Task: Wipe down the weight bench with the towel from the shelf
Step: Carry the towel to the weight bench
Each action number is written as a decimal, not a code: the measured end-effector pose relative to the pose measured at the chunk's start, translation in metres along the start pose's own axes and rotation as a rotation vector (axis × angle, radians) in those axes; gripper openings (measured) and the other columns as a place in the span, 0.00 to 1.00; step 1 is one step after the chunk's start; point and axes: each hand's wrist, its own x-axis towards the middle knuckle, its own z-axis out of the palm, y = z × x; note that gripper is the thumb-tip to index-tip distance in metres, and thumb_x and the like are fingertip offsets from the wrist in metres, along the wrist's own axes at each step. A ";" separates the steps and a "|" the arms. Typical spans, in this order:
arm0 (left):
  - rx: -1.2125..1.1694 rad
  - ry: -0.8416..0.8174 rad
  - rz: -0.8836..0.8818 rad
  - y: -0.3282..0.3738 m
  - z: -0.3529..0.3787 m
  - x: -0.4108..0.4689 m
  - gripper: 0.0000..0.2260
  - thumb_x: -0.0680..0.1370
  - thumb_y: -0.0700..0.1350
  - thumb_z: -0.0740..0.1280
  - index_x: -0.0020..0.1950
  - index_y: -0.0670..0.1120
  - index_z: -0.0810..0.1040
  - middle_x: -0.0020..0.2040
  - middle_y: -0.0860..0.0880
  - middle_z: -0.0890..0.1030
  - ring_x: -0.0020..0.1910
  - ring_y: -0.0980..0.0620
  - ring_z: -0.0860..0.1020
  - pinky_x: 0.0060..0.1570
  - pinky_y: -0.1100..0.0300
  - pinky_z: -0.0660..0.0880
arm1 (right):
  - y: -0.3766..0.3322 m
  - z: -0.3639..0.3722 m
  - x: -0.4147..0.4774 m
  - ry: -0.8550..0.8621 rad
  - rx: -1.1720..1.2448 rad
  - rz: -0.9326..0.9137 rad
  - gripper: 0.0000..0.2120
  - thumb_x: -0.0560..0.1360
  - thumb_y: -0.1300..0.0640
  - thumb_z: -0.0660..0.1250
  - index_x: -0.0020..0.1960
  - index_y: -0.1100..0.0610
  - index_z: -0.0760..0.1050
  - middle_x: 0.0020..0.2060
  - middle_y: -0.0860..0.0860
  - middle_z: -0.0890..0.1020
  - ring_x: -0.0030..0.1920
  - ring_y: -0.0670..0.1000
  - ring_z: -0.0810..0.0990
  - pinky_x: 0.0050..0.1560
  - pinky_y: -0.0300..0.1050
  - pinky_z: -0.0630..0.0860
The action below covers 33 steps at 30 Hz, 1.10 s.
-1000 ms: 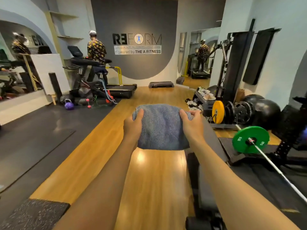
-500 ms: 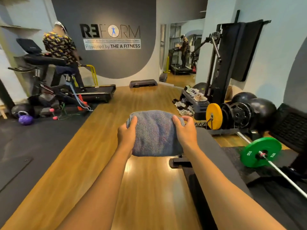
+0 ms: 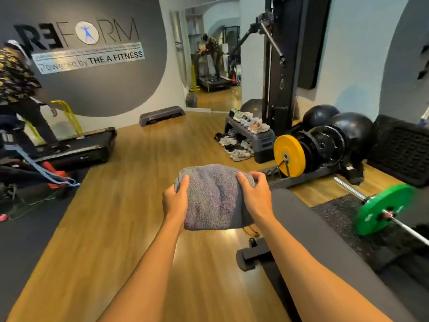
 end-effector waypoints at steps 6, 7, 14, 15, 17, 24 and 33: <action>0.017 -0.243 0.030 -0.027 0.133 0.165 0.13 0.76 0.55 0.67 0.48 0.47 0.82 0.49 0.45 0.83 0.52 0.43 0.81 0.56 0.42 0.77 | 0.053 0.019 0.147 0.211 -0.030 0.071 0.18 0.74 0.41 0.67 0.58 0.49 0.70 0.52 0.45 0.76 0.53 0.47 0.75 0.50 0.44 0.70; 0.026 -0.309 0.041 -0.038 0.159 0.192 0.14 0.77 0.56 0.66 0.50 0.46 0.82 0.49 0.46 0.83 0.52 0.44 0.81 0.56 0.42 0.77 | 0.070 0.021 0.171 0.258 -0.026 0.082 0.18 0.74 0.41 0.68 0.58 0.48 0.69 0.52 0.44 0.76 0.52 0.46 0.75 0.47 0.42 0.71; 0.147 -0.752 0.031 -0.152 0.309 0.330 0.15 0.79 0.55 0.64 0.56 0.45 0.80 0.52 0.46 0.82 0.53 0.45 0.79 0.56 0.44 0.76 | 0.219 0.039 0.280 0.588 0.024 0.168 0.27 0.68 0.44 0.76 0.60 0.42 0.65 0.52 0.33 0.70 0.50 0.35 0.71 0.43 0.33 0.68; 0.165 -0.809 0.037 -0.169 0.325 0.342 0.14 0.79 0.54 0.64 0.55 0.45 0.80 0.52 0.46 0.82 0.53 0.44 0.79 0.56 0.45 0.76 | 0.241 0.040 0.288 0.624 0.032 0.173 0.29 0.67 0.46 0.77 0.60 0.42 0.64 0.52 0.34 0.70 0.51 0.36 0.72 0.43 0.34 0.69; 0.190 -0.902 0.058 -0.209 0.358 0.361 0.12 0.79 0.51 0.65 0.56 0.45 0.79 0.52 0.46 0.81 0.53 0.45 0.79 0.55 0.48 0.75 | 0.286 0.038 0.304 0.671 0.017 0.189 0.30 0.67 0.49 0.78 0.62 0.43 0.64 0.52 0.34 0.70 0.50 0.35 0.72 0.42 0.32 0.68; 0.181 -1.126 0.155 -0.374 0.476 0.388 0.15 0.78 0.47 0.66 0.63 0.44 0.71 0.52 0.50 0.77 0.46 0.56 0.76 0.35 0.65 0.70 | 0.446 0.010 0.349 0.883 -0.115 0.142 0.40 0.69 0.57 0.77 0.74 0.51 0.59 0.68 0.47 0.68 0.66 0.47 0.68 0.58 0.40 0.64; 0.089 -1.205 -0.152 -0.427 0.567 0.392 0.15 0.82 0.56 0.56 0.57 0.47 0.73 0.51 0.45 0.78 0.40 0.46 0.79 0.40 0.53 0.76 | 0.459 -0.016 0.389 0.685 -0.816 -0.194 0.44 0.69 0.58 0.74 0.77 0.45 0.54 0.57 0.53 0.78 0.57 0.54 0.76 0.55 0.50 0.75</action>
